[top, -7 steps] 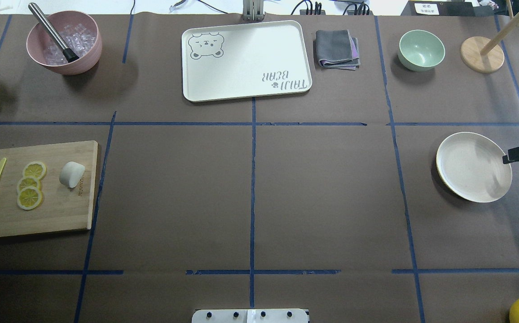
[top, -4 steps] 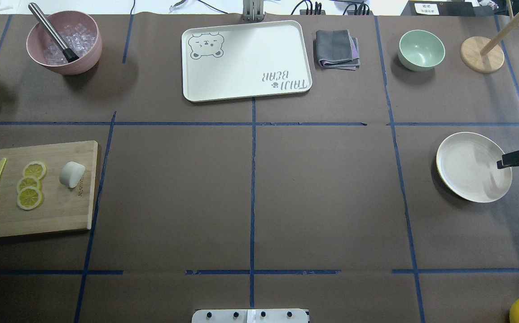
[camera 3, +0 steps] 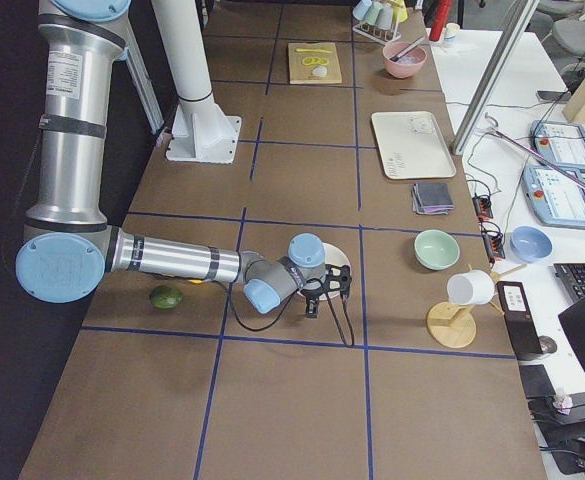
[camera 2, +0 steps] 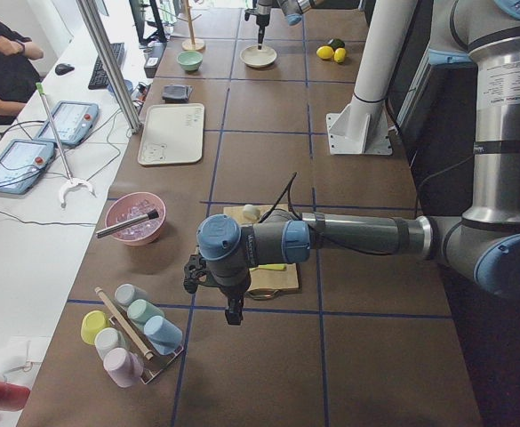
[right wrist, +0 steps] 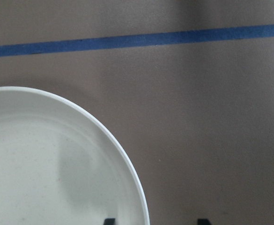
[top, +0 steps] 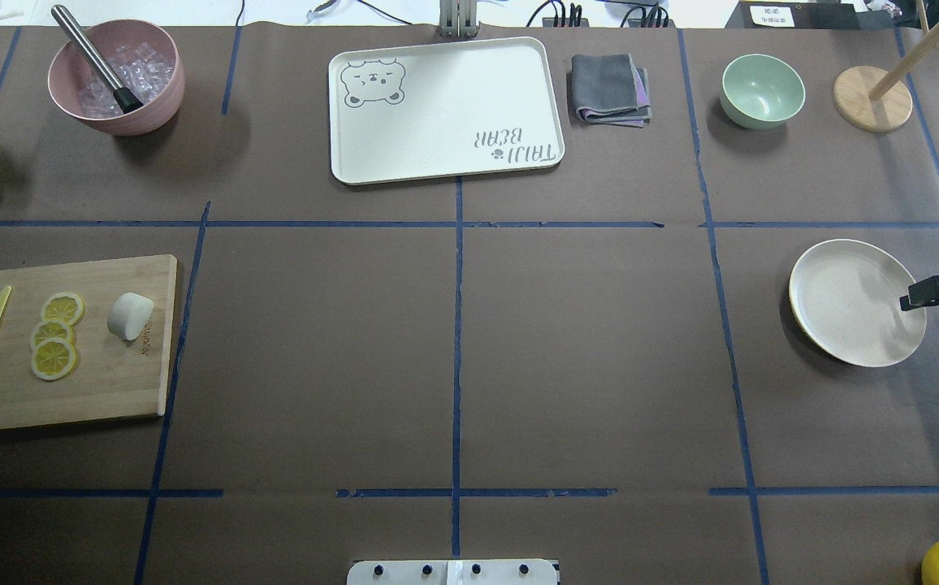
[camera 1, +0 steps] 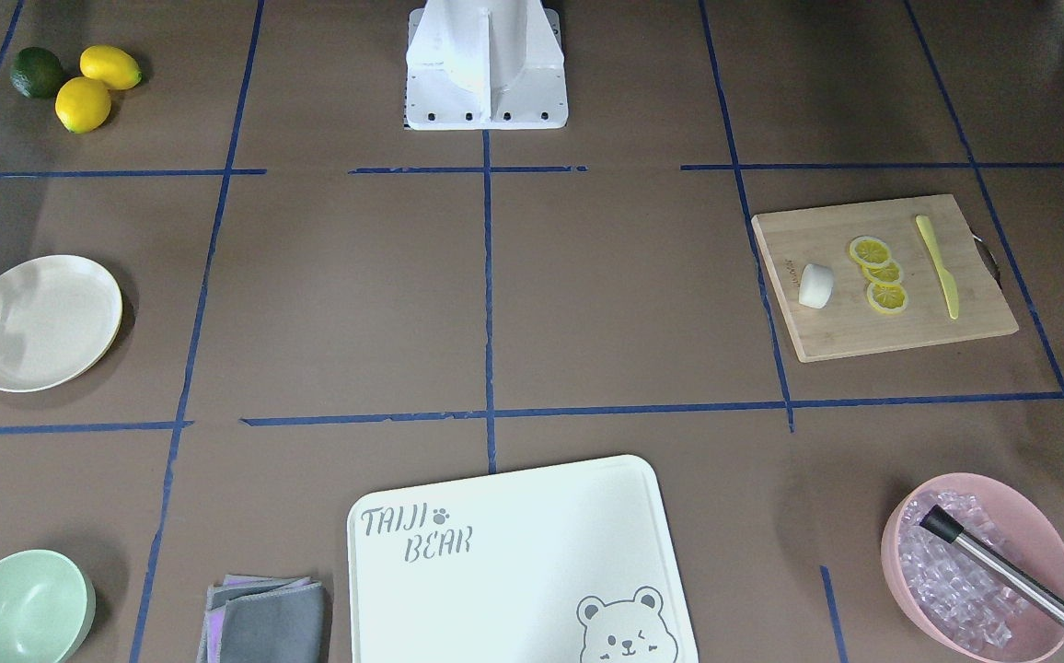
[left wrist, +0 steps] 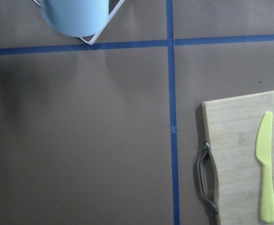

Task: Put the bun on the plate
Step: 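Reach the right gripper to the white plate's rim and grip it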

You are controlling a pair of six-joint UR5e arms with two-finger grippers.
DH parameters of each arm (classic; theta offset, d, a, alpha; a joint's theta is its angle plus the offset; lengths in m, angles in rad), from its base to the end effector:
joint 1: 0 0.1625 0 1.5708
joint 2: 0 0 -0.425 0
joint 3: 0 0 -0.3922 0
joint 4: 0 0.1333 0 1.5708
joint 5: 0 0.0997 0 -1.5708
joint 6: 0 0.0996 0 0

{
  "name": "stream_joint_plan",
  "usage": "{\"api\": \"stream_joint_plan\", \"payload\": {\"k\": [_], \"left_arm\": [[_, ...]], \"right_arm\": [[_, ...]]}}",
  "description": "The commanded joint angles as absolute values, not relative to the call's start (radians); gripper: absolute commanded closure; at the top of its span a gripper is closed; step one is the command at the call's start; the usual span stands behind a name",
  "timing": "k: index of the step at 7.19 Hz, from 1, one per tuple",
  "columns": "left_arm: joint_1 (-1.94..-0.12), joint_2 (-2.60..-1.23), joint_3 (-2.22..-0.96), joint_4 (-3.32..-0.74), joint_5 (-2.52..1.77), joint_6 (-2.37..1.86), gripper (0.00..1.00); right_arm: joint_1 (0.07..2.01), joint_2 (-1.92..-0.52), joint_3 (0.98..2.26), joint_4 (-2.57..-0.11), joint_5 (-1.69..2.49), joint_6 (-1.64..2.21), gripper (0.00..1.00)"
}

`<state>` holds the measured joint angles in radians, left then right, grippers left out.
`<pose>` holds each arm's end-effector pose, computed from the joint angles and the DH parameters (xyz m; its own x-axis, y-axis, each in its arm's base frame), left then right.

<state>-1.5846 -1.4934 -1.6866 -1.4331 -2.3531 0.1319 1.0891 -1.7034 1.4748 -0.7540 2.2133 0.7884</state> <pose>-0.0693 -0.4503 0.6513 0.7039 0.0519 -0.7084 -0.0795 0.9968 -0.0060 -0.1446 -0.4356 0.6837 0.6650 0.0537 0.7450 -0.1222 0.9918 0.0376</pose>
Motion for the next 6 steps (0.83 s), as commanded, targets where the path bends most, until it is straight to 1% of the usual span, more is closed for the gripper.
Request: {"api": "stream_joint_plan", "payload": {"k": [1, 2, 3, 4, 5, 6], "left_arm": [[-1.585, -1.494, -1.686, -1.434, -2.352, 0.132, 0.0], [-1.585, -1.494, -1.686, -1.433, -2.352, 0.132, 0.0], [-1.585, -1.494, -1.686, -1.434, -2.352, 0.132, 0.0], [-1.585, -1.494, -1.686, -1.434, -2.352, 0.132, 0.0], [-1.585, -1.494, -1.686, -1.433, -2.352, 0.132, 0.0], [-1.585, -1.494, -1.687, -1.434, -2.352, 0.132, 0.0]], "right_arm": [[1.086, -1.703, 1.476, -0.755, 2.214, 0.788, 0.46], [1.086, -1.701, 1.476, -0.753, 2.215, 0.788, 0.49], [1.086, -1.701, 1.476, -0.753, 2.217, 0.788, 0.65], [1.086, -1.701, 1.476, -0.75, 2.22, 0.788, 0.89], [1.086, -1.703, 1.476, -0.75, 2.22, 0.788, 0.98], [1.086, -1.701, 1.477, -0.749, 2.224, 0.788, 1.0]]}}
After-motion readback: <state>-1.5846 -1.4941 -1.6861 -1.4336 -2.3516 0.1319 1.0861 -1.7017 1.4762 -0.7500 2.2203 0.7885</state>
